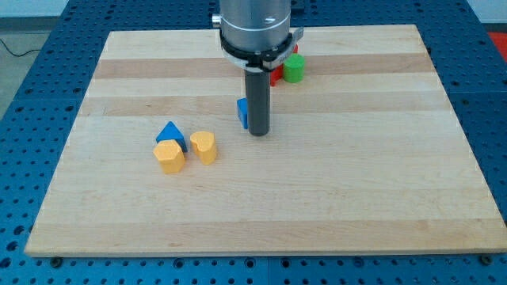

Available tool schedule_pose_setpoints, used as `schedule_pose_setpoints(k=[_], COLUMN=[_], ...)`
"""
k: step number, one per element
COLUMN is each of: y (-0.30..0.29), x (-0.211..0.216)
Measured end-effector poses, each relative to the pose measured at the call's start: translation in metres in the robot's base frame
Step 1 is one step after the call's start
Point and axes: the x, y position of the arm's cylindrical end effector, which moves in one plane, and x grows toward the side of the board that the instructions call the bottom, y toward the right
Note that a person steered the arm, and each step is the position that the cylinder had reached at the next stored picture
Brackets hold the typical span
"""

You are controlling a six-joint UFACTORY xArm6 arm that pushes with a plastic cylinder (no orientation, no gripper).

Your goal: Push the blue triangle left to the blue cube

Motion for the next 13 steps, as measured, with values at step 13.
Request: schedule_pose_setpoints(k=[13], y=[-0.148], x=[0.007])
